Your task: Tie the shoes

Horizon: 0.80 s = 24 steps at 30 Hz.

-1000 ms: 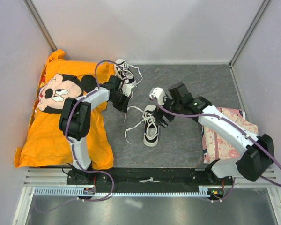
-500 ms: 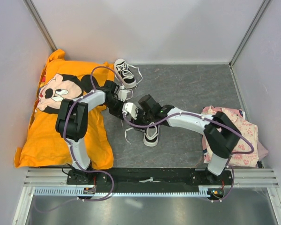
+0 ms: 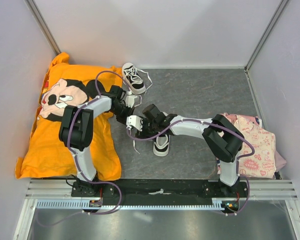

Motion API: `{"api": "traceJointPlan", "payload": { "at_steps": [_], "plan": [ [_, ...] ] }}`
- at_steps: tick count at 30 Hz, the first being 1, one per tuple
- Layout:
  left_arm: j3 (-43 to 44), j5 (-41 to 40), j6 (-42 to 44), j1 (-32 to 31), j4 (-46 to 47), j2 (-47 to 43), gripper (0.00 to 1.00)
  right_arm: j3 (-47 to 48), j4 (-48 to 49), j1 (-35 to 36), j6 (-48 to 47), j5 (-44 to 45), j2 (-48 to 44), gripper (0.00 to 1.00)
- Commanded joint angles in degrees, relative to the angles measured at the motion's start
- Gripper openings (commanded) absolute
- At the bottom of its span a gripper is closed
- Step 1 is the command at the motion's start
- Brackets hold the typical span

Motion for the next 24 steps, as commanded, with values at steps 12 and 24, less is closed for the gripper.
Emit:
{"api": "traceJointPlan", "payload": {
  "at_steps": [12,24],
  "plan": [
    [0.81,3.48,-2.17,0.55,-0.56,0.02,0.13,5.90,-4.14,-0.12,-9.61,0.64,6.26,0.47],
    [1.25,4.97,-1.73,0.55,-3.11,-1.82,0.11,8.53,-11.17,-0.12,-5.49,-3.14,-0.85,0.00]
  ]
}}
